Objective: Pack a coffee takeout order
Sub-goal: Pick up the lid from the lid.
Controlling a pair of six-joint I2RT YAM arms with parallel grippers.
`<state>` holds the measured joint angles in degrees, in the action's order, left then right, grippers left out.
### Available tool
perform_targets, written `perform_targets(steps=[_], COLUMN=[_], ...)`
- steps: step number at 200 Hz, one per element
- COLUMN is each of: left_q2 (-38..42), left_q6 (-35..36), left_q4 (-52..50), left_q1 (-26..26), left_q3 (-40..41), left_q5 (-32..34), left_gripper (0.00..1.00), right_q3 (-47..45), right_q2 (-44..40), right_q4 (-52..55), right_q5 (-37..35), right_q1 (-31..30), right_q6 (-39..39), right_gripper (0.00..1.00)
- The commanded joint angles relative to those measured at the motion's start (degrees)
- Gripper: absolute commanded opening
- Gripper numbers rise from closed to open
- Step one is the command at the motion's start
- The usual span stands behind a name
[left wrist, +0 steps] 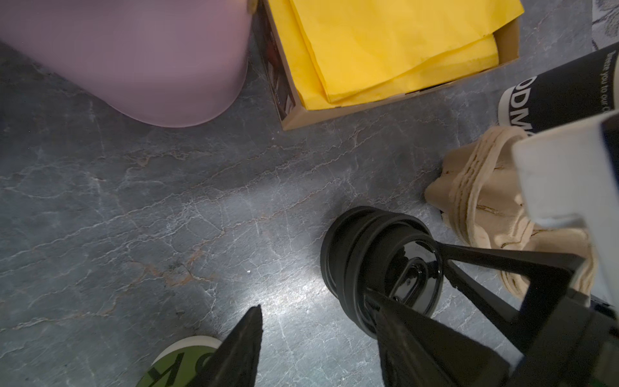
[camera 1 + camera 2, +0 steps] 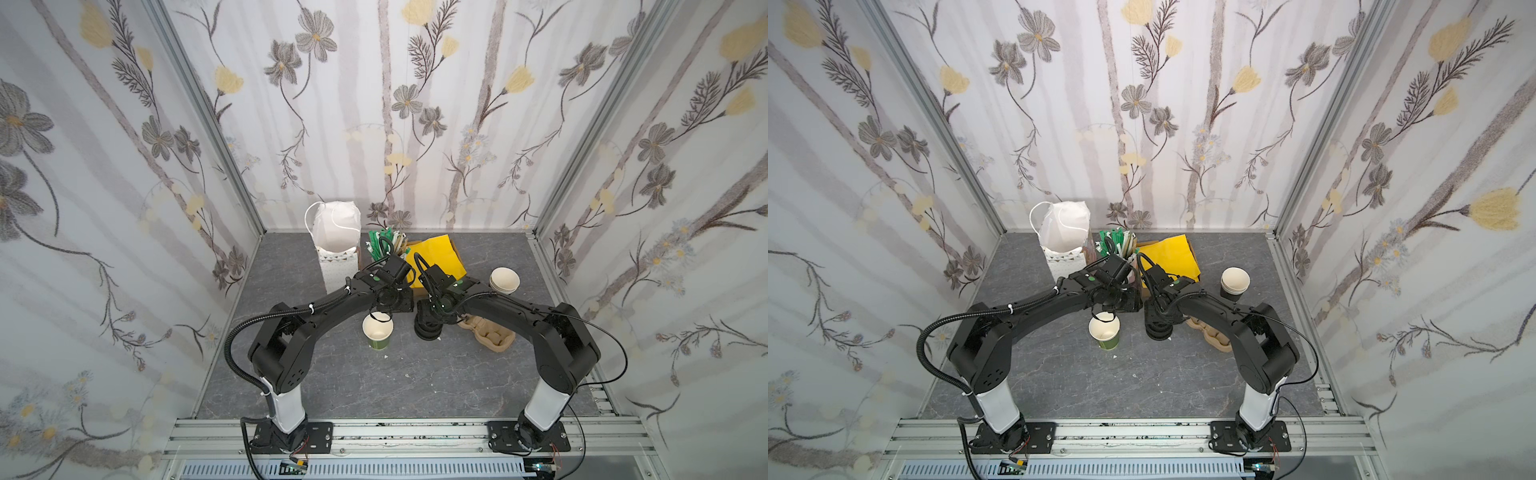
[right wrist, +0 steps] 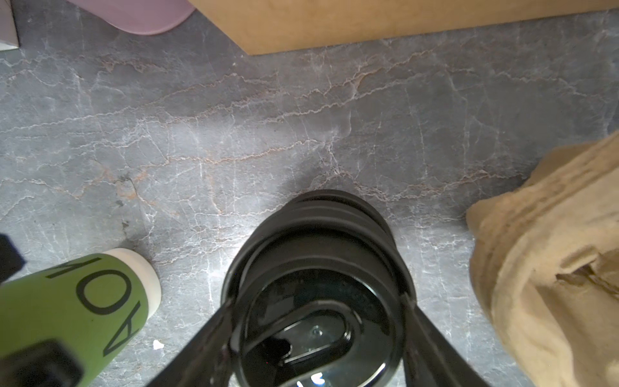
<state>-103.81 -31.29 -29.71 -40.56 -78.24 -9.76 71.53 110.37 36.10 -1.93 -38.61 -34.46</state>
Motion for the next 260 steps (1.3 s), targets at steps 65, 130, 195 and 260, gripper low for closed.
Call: perform_targets(steps=[65, 130, 195, 260], left_q2=[-2.9, -2.3, 0.1, 7.2], left_q6=[-0.5, -0.6, -0.4, 0.6], left_q4=[0.8, 1.0, 1.0, 1.0], left_q1=[0.1, 0.2, 0.4, 1.7], left_q3=[0.2, -0.8, -3.9, -3.8], left_q5=[-4.9, -4.0, -2.5, 1.9], left_gripper=[0.58, 0.58, 0.58, 0.58], right_q3=[-1.9, -1.8, -0.2, 4.2], right_q2=[0.0, -1.0, -2.8, -5.3], right_q4=[-4.3, -3.8, -1.2, 4.2], right_q5=[1.9, 2.0, 0.9, -1.0], right_q1=[0.4, 0.6, 0.4, -1.5], right_q6=[-3.2, -3.1, -2.7, -2.6], right_gripper=[0.62, 0.61, 0.62, 0.62])
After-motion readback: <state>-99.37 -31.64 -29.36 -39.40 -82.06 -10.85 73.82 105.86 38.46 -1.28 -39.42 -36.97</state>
